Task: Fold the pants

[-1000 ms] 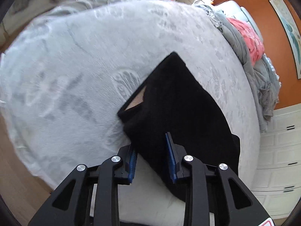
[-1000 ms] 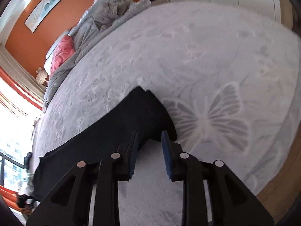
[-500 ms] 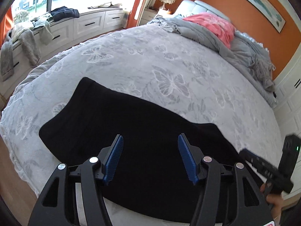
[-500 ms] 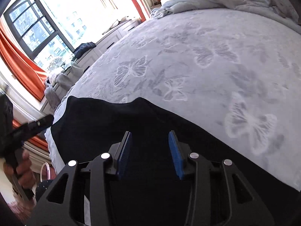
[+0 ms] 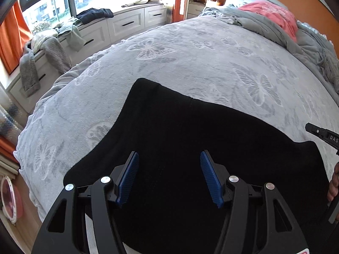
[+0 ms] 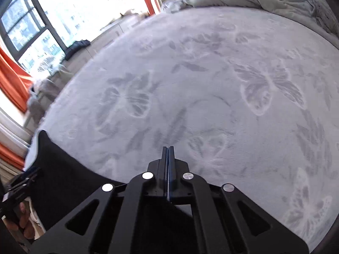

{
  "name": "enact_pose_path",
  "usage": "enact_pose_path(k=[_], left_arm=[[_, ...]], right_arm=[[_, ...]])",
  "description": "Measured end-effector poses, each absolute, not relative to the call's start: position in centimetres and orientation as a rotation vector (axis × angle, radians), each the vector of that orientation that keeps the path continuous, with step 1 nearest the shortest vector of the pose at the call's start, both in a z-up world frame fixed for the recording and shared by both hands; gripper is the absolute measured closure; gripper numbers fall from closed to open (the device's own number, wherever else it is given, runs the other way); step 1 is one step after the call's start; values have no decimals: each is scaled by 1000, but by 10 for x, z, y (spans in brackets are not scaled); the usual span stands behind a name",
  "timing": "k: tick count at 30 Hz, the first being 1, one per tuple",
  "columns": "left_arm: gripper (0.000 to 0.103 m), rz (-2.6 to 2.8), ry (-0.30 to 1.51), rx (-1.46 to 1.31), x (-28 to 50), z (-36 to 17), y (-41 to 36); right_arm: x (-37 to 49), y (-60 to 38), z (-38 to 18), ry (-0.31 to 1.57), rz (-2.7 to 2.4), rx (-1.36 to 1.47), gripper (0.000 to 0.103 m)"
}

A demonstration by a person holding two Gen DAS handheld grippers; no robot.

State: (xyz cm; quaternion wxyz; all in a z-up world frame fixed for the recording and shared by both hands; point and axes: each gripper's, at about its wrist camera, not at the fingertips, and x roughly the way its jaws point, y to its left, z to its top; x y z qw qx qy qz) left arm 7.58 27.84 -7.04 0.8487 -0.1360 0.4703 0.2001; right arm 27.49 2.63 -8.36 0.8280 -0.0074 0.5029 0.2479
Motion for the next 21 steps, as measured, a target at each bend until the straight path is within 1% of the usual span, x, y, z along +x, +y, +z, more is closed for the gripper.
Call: enact_pose_path(k=[1,3,4,5,6,7,8,9,10,11,12,14,16,17,18,19,20,21], left_arm=[[44,426,1003,-257,79,-75,277],[42,453,976,-197,78,-75,273],[41,461,970,-181,78,-74,272],[41,461,970,-188,78,-73,273],[41,460,969,-208,78,-72,275],[41,463,970,-228,79,-71,277],[41,466,974,-236,80,-71,278],[40,465,980,-237,81,-71,278],[39,466,988,-234,83,-71,278],[39,469,994,-232,84,-73,279],[38,469,1000,-232,85,-74,280],[36,464,1010,-222,88,-75,282],[36,465,1010,-211,94,-74,285],[36,474,1006,-212,98,-74,287],[33,486,1003,-212,102,-74,289],[30,501,1010,-205,106,-77,290],[28,511,1015,-194,109,-80,290],[26,517,1008,-183,109,-81,290]], right_arm=[[276,21,-84,1077,505,-12,103],[254,0,-61,1006,544,55,98],[237,-8,-49,968,591,66,85],[224,-8,-42,955,626,43,59],[210,-8,-37,942,639,14,52],[201,-6,-35,940,653,-4,48],[196,-2,-37,955,675,-18,47],[196,4,-42,969,673,-39,47],[199,10,-51,984,654,-66,50],[203,19,-62,1017,660,-91,75],[206,29,-76,1052,658,-126,89],[211,41,-85,1023,627,-187,94],[221,44,-74,965,596,-197,100],[229,44,-71,953,583,-183,101],[239,44,-72,941,552,-199,103],[247,46,-79,951,504,-247,103],[255,45,-87,998,492,-255,103],[256,36,-87,1015,480,-221,103]])
